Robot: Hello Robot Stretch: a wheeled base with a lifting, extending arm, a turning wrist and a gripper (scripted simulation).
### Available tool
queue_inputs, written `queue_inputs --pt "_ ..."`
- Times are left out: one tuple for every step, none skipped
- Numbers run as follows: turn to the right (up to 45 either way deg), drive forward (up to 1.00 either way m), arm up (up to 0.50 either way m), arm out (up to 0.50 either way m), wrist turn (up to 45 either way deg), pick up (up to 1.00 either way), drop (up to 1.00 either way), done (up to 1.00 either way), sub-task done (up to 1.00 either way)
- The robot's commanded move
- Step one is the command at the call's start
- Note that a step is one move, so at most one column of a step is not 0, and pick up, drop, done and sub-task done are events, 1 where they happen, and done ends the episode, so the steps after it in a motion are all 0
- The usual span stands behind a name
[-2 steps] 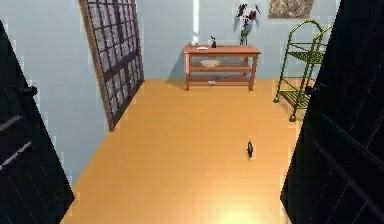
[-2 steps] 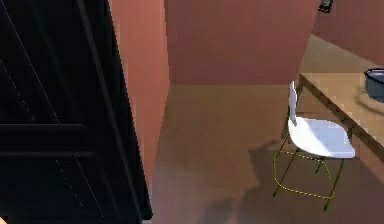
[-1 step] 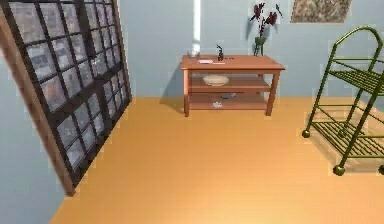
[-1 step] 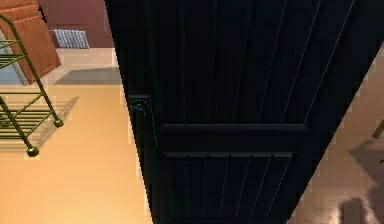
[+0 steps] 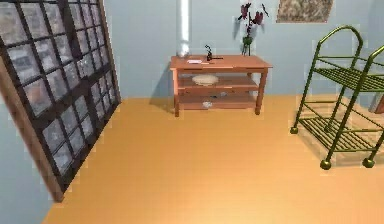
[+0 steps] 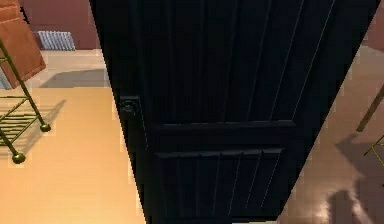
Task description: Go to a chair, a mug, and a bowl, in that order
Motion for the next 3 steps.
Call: queue_inputs --pt "0.0 1.0 0.0 0.0 0.0 0.0 0.0 0.0 0.0" --pt "0.0 1.0 0.0 0.0 0.0 0.0 0.0 0.0 0.0" --pt "0.0 0.15 0.0 0.0 0.0 0.0 0.0 0.0 0.0"
